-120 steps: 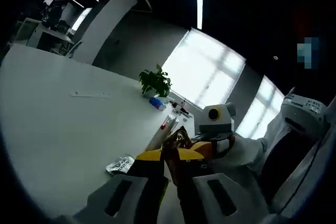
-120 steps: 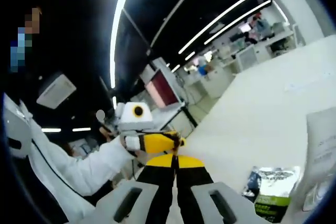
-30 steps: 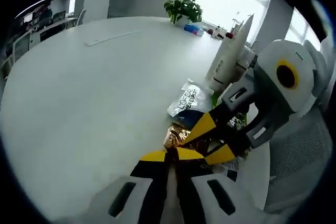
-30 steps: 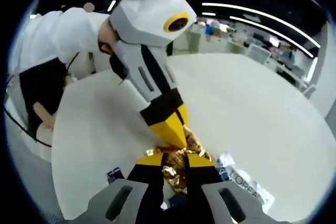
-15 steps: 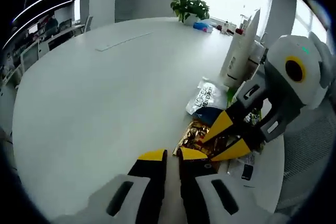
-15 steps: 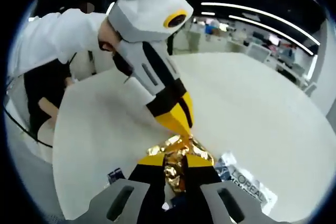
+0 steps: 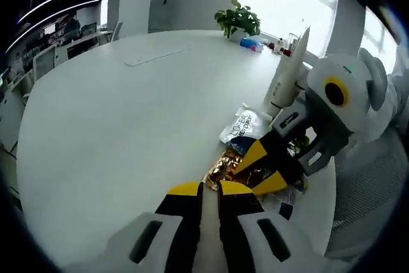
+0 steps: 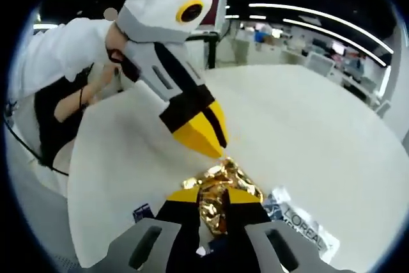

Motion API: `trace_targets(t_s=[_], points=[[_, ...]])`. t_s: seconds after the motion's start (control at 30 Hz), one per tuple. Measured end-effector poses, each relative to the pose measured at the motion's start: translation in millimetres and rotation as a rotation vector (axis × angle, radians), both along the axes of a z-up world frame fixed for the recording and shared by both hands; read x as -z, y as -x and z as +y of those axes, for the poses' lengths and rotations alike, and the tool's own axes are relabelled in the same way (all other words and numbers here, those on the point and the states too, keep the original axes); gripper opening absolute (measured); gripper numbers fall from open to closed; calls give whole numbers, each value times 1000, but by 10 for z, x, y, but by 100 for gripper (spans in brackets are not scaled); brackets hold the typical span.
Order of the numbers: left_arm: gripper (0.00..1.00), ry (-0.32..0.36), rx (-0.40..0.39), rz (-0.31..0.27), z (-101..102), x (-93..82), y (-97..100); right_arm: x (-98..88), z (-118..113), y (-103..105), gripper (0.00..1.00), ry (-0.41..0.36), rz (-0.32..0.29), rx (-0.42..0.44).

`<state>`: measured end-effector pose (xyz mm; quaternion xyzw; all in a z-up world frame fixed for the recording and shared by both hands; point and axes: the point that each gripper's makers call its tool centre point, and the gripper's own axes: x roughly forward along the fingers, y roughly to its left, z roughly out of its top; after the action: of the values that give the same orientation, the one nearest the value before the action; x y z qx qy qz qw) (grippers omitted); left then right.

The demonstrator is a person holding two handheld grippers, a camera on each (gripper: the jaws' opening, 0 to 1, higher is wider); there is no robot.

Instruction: Arrange the skincare products in the storage area until every visible bottle or jar stands upright without overlapping.

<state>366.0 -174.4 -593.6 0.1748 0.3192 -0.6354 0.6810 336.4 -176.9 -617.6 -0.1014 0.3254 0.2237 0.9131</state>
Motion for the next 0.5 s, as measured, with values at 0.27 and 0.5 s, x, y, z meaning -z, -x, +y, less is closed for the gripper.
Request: trace_targets(t_s=[0.27, 0.5], points=[[7, -6, 13, -33, 63, -64, 52, -173, -2, 14, 13, 1, -36, -8], [10, 22, 5, -12, 107, -220, 300, -406, 14, 170, 19, -4, -55, -10]])
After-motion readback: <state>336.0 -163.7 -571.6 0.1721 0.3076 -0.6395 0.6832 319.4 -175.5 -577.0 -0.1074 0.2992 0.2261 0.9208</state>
